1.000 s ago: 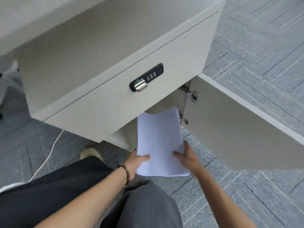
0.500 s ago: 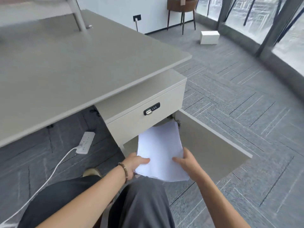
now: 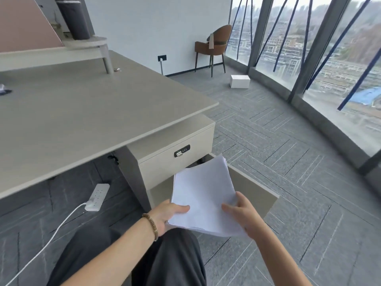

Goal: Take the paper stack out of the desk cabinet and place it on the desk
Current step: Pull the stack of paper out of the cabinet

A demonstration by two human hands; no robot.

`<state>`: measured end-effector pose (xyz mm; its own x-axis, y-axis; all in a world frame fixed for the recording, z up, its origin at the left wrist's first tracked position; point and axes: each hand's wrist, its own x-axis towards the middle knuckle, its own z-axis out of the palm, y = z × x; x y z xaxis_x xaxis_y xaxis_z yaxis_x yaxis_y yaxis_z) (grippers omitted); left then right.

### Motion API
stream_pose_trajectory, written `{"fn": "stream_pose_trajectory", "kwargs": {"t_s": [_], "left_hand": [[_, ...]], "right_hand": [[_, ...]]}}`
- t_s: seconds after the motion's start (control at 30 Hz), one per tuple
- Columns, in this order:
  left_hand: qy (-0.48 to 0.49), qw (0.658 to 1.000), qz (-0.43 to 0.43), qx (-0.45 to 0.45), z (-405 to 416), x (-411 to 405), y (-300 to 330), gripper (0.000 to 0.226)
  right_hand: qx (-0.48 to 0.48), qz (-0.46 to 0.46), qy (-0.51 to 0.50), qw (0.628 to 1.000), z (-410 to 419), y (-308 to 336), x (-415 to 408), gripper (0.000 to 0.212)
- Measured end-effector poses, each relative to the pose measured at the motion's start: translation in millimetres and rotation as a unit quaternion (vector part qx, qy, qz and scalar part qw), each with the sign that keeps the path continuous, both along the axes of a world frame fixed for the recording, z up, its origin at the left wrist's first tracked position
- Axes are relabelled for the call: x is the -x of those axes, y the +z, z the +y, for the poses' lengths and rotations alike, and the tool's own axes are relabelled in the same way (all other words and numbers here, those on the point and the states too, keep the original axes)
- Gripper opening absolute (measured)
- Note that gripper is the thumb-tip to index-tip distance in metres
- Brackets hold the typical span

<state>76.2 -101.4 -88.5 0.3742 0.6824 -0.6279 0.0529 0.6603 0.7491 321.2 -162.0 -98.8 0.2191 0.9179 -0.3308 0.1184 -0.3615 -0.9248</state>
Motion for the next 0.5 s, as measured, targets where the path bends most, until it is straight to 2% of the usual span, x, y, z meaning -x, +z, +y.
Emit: {"fn": "stream_pose_trajectory", "kwargs": {"t_s": [0.2,0.4,0.5], "left_hand": [[-0.025,0.999,-0.026,-0.026,-47.2,-15.7,32.3,0.043],[-0.024,0.996,-0.054,-0.061,-77.4,-17.9,103.4,0.043],[-0.043,0.994,-0.074,-0.066,-78.0,-5.5,145.5,0.036]], "right_hand": [[-0.044,-0.025,-0.047,0.998,-56.0,34.5,-13.5,0.038],[-0.103,-0.029,-0.07,0.992,-97.2,85.9,-19.5,0.042],[-0.137,-0.028,-0.054,0.989,-101.5,119.3,-10.8,0.04]]}}
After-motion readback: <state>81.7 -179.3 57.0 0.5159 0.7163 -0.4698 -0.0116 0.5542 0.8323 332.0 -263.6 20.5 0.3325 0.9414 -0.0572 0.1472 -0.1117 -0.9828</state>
